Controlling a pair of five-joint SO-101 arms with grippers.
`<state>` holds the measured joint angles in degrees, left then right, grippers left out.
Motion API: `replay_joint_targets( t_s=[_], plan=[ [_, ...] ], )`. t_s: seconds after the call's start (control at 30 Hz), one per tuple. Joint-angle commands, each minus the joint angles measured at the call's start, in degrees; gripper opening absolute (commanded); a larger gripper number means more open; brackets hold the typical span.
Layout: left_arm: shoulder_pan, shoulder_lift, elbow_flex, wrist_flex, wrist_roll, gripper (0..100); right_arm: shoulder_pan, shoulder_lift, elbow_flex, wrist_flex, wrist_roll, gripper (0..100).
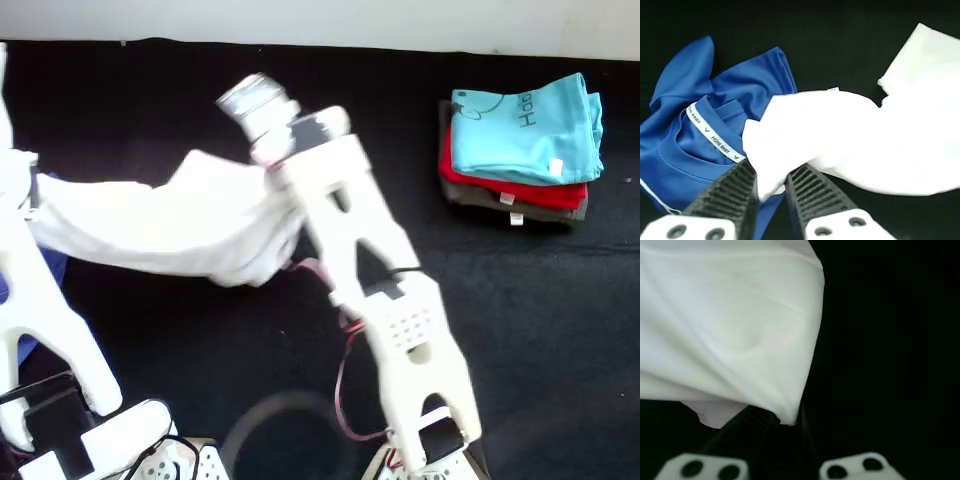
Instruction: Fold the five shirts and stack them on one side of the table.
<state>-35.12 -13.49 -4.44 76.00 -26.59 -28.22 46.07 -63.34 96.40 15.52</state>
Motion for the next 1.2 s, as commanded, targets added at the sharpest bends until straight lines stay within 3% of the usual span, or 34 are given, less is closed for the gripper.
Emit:
replay_joint_targets(
  t_s=[0.0, 0.2, 0.3, 0.43, 0.63, 0.83, 1.03, 1.17],
  plan=[
    [6.1, -2.6, -3.9, 1.1, 2.9, 1, 8.7, -4.8, -13.8, 4.5, 5.7, 0.6],
    [15.3, -3.3, -21.5, 14.2, 6.3, 1, 13.9, -12.1, -19.6, 4.7, 7.5, 0.6],
    [17.0, -3.0, -22.5, 18.7, 6.3, 1, 13.9, -17.2, -17.2, 4.8, 7.5, 0.6],
    [17.0, -3.0, -12.1, 19.2, 5.9, 1, 13.6, -24.9, -3.3, 4.8, 7.4, 0.6],
    [17.4, -3.0, 8.2, 19.1, 5.5, 1, 13.7, -37.2, 30.8, 4.5, 7.1, 0.6],
    [16.9, -3.0, 25.1, 19.6, -3.5, 1, 13.6, -50.0, 61.1, 3.9, 6.7, 0.6],
    [17.1, -3.1, 29.8, 24.5, -12.5, 2, 13.7, -61.8, 82.5, -3.6, 8.7, 0.6],
    [16.9, -3.6, 29.5, 24.9, -15.2, 16, 13.7, -66.4, 88.3, -4.7, 8.8, 0.7]
  ],
)
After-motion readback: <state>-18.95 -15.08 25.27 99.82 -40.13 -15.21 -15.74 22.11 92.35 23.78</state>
